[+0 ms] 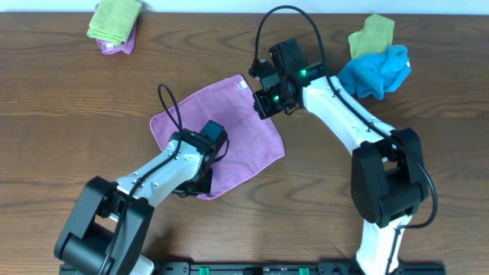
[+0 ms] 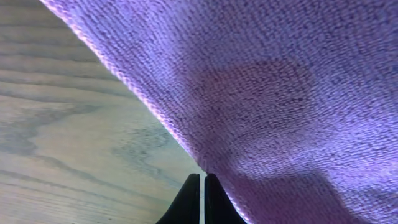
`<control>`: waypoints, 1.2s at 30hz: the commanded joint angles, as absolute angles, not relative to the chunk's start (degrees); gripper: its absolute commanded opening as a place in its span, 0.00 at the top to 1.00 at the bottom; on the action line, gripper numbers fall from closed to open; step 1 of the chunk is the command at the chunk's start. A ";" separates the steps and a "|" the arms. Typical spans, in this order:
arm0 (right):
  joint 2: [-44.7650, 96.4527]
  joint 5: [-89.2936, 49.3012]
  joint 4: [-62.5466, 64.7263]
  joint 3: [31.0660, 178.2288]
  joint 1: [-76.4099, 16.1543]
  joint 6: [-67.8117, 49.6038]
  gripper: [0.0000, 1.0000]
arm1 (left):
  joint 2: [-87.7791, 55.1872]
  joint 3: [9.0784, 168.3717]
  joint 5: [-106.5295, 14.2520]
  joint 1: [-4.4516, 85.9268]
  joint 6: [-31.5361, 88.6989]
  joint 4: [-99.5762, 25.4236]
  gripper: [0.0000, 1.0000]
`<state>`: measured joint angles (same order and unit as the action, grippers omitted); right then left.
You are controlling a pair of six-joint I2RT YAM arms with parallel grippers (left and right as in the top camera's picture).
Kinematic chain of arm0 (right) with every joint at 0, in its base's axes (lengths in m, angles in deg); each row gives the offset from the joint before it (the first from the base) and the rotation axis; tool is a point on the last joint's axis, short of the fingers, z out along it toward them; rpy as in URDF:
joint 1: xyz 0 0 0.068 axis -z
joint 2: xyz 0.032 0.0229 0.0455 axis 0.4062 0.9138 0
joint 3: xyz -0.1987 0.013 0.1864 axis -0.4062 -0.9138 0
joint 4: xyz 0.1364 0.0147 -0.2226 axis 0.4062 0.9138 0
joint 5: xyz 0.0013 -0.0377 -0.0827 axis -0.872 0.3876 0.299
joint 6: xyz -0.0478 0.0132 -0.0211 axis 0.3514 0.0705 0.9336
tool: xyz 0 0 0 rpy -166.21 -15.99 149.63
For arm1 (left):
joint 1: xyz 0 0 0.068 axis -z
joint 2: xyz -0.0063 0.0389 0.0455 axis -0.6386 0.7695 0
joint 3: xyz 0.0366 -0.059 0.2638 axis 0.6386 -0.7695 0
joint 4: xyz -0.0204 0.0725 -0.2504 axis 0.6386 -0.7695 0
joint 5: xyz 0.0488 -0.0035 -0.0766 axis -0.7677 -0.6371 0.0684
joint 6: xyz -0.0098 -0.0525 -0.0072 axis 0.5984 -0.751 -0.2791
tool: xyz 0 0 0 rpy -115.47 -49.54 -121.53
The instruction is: Fold the cloth
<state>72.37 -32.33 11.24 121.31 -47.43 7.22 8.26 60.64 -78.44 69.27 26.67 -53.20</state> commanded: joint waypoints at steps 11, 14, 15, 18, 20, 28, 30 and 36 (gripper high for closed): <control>62.57 -29.38 22.96 125.16 -36.85 11.79 0.98 | 1.99 61.56 -69.02 69.38 25.36 -50.29 0.94; 58.75 -29.36 24.71 125.16 -34.27 12.91 0.98 | 2.03 60.57 -66.16 70.30 25.31 -48.67 0.94; 57.57 -29.38 24.90 125.16 -33.57 13.65 0.98 | 2.03 60.18 -66.14 70.87 25.29 -48.04 0.94; 54.68 -29.34 25.01 125.16 -32.08 14.13 0.98 | 2.03 59.31 -66.23 72.18 24.92 -46.62 0.94; 53.29 -29.36 25.21 125.16 -31.36 14.15 0.98 | 2.03 58.74 -66.23 72.46 24.02 -46.18 0.94; 51.97 -29.58 26.65 125.16 -30.36 14.74 0.99 | 2.03 53.54 -65.09 72.46 22.30 -44.10 0.94; 51.91 -29.58 26.74 125.16 -30.36 14.74 0.98 | 2.03 53.49 -65.15 72.46 22.12 -44.17 0.94; 51.71 -29.58 27.77 125.16 -29.96 14.74 0.99 | 2.03 51.74 -66.68 72.46 21.84 -42.84 0.94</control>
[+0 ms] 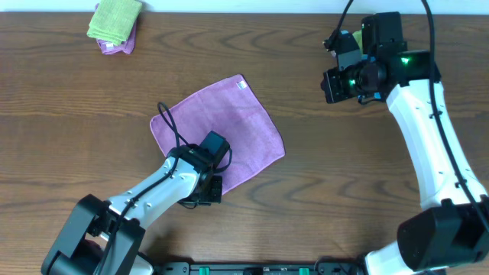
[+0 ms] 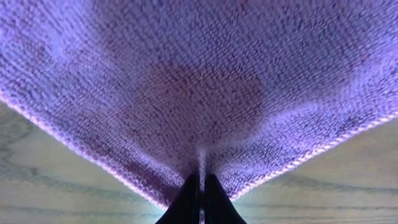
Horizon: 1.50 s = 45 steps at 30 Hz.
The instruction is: Fold the cloth
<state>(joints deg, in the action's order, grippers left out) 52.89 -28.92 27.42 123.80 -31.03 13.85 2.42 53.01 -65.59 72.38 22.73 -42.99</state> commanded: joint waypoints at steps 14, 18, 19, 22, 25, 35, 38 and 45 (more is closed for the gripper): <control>48.30 -29.51 27.68 125.16 -29.48 15.62 0.98 | 2.03 47.48 -72.78 72.31 16.79 -42.92 0.94; 48.28 -29.54 27.68 125.16 -29.50 15.62 0.98 | 2.03 48.68 -77.11 71.92 10.89 -47.78 0.94; 48.28 -29.54 27.68 125.16 -29.50 15.59 0.98 | 2.03 49.12 -78.60 71.70 10.84 -48.87 0.94; 48.28 -29.56 27.70 125.16 -29.50 15.59 0.98 | 2.03 50.83 -85.44 70.10 12.27 -52.65 0.94; 48.30 -29.89 27.77 125.14 -29.53 15.64 0.98 | 2.03 52.22 -88.48 67.57 16.05 -52.71 0.94; 58.68 -38.45 13.17 122.52 -39.49 16.60 0.98 | 1.99 56.05 -89.18 61.08 19.63 -52.08 0.94; 65.77 -38.30 6.15 122.65 -44.63 14.39 0.99 | 1.90 61.19 -88.24 61.08 19.65 -53.85 0.94; 79.40 -38.59 -0.67 128.26 -48.50 8.45 0.98 | -0.83 75.48 -85.07 57.73 24.51 -56.37 0.94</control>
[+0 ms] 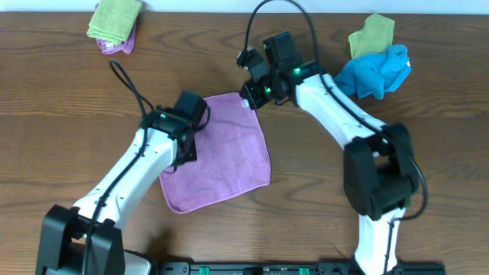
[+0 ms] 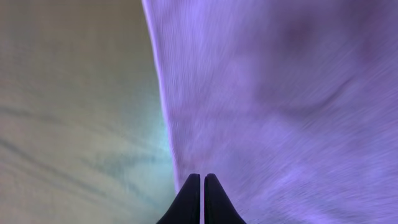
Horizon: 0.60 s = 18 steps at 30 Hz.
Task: Fold the cloth
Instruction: 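Pull the cloth corners with both grippers to square it flat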
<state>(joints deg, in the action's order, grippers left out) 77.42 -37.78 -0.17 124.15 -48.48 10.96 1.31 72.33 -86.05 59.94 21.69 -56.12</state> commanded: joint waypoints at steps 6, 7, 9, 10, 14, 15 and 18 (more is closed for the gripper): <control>85.55 -39.66 -0.04 134.43 -48.61 8.01 0.99 | -4.50 77.60 -74.29 46.50 29.12 -54.68 0.94; 86.01 -39.63 0.36 134.67 -48.65 8.03 0.98 | -4.48 77.60 -73.83 45.67 29.12 -54.66 0.94; 86.79 -39.57 1.21 134.71 -48.80 8.05 0.98 | -4.44 77.58 -73.72 44.49 29.16 -54.62 0.94; 87.03 -39.20 1.43 134.71 -48.80 8.05 0.99 | -4.44 77.58 -73.70 44.22 29.53 -54.53 0.94; 87.40 -37.75 2.61 134.71 -48.63 8.10 0.98 | -4.44 77.58 -73.70 44.18 30.17 -53.81 0.94; 87.40 -36.88 2.83 134.69 -48.59 8.29 0.98 | -4.44 77.58 -73.70 44.18 30.17 -53.63 0.94; 87.43 -35.15 4.14 134.69 -48.59 9.41 0.99 | -4.44 77.58 -73.70 44.18 30.14 -52.96 0.94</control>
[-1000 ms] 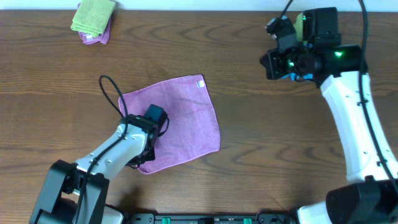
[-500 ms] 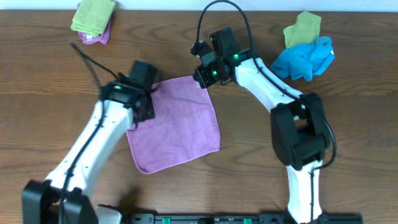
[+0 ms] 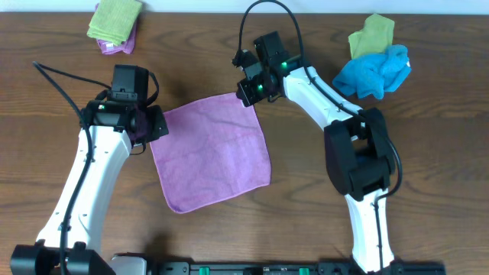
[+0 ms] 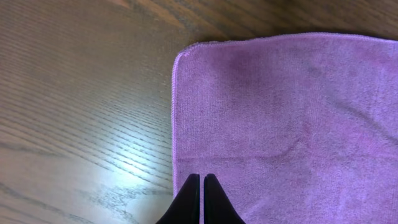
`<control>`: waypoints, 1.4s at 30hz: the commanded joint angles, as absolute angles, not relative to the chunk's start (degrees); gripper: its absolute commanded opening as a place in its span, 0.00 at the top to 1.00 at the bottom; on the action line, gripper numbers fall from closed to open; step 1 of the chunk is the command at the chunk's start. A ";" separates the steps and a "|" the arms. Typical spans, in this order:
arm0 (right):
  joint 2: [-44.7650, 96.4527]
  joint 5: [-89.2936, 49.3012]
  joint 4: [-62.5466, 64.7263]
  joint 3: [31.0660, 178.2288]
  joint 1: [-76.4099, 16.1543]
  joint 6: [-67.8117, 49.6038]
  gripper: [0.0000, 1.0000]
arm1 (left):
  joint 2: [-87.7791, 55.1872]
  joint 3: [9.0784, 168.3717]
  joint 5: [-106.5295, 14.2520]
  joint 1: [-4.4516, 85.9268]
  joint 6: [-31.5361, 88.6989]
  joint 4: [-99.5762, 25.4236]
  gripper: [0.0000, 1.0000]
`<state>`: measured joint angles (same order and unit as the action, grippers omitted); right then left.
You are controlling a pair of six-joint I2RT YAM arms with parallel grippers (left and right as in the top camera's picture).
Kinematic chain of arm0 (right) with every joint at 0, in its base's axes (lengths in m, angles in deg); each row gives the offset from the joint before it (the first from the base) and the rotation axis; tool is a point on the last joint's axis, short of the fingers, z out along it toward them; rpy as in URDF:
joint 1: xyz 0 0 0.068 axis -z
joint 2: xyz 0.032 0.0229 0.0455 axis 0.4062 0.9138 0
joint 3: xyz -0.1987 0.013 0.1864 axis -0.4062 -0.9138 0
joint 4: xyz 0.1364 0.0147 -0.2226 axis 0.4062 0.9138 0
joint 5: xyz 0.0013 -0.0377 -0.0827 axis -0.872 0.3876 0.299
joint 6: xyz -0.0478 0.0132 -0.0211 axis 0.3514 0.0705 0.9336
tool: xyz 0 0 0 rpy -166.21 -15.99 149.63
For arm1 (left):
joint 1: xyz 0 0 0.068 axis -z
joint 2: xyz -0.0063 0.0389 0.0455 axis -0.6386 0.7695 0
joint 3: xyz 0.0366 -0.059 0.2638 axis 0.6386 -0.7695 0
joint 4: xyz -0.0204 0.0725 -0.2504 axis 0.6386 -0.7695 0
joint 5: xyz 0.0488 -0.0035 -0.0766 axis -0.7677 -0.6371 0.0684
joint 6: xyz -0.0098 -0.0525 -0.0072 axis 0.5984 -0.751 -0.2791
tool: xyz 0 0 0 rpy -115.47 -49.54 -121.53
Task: Fold the cloth
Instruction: 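Pull the cloth corners with both grippers to square it flat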
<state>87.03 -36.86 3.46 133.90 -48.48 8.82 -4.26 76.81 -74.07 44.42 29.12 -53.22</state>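
Note:
The purple cloth [image 3: 214,153] lies flat and unfolded on the wooden table, roughly square. Its upper left corner [image 4: 181,55] shows in the left wrist view. My left gripper [image 3: 150,125] hangs at the cloth's left edge near that corner. Its fingertips [image 4: 202,177] are shut, above the edge, with nothing seen between them. My right gripper [image 3: 248,92] sits on the cloth's upper right corner and hides it. Whether its jaws are open or shut does not show.
A folded green cloth on a purple one [image 3: 114,23] lies at the back left. A crumpled blue cloth [image 3: 376,70] and a green cloth [image 3: 372,33] lie at the back right. The table's front edge [image 3: 252,263] runs below the cloth.
My left gripper was over the cloth's upper left part and now is at its left edge, farther from the fabric. The cloth's upper left corner now shows, lying flat. The right gripper stays at the upper right corner.
The cloth lay as a diamond, with my left gripper shut at its near corner and the right gripper at its far corner. Then the right arm was away at the back right. Later the cloth lay squarer, a gripper at each upper corner. Now it lies flat.

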 commanded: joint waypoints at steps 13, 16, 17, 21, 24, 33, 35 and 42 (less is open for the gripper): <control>90.22 -32.95 4.60 134.69 -48.59 9.76 0.98 | -4.44 77.58 -73.70 44.18 30.17 -52.47 0.94; 90.22 -32.07 4.53 134.69 -48.59 9.76 0.99 | -4.44 77.58 -73.72 44.18 30.17 -52.32 0.94; 90.22 -31.15 4.49 134.69 -48.59 9.76 0.99 | -4.44 77.58 -73.72 44.18 30.14 -52.23 0.94; 90.42 -29.30 4.58 134.69 -48.59 9.76 0.99 | -4.44 77.58 -73.74 44.18 30.17 -51.93 0.94; 91.01 -29.32 4.97 134.69 -48.59 9.71 0.99 | -4.42 77.58 -73.74 44.18 30.19 -51.84 0.94; 92.10 -24.09 7.50 134.71 -48.83 7.73 0.99 | -4.37 77.58 -74.38 44.18 30.58 -51.82 0.94; 92.10 -19.22 9.78 134.71 -47.93 6.04 0.98 | -4.33 77.58 -74.40 44.18 30.58 -51.67 0.94; 92.02 -12.58 15.88 135.65 -42.97 2.44 0.99 | -2.73 77.58 -75.60 44.18 30.58 -50.81 0.94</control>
<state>89.98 -21.12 14.13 136.66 -46.53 5.19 -4.02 76.81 -74.20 44.40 29.34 -50.88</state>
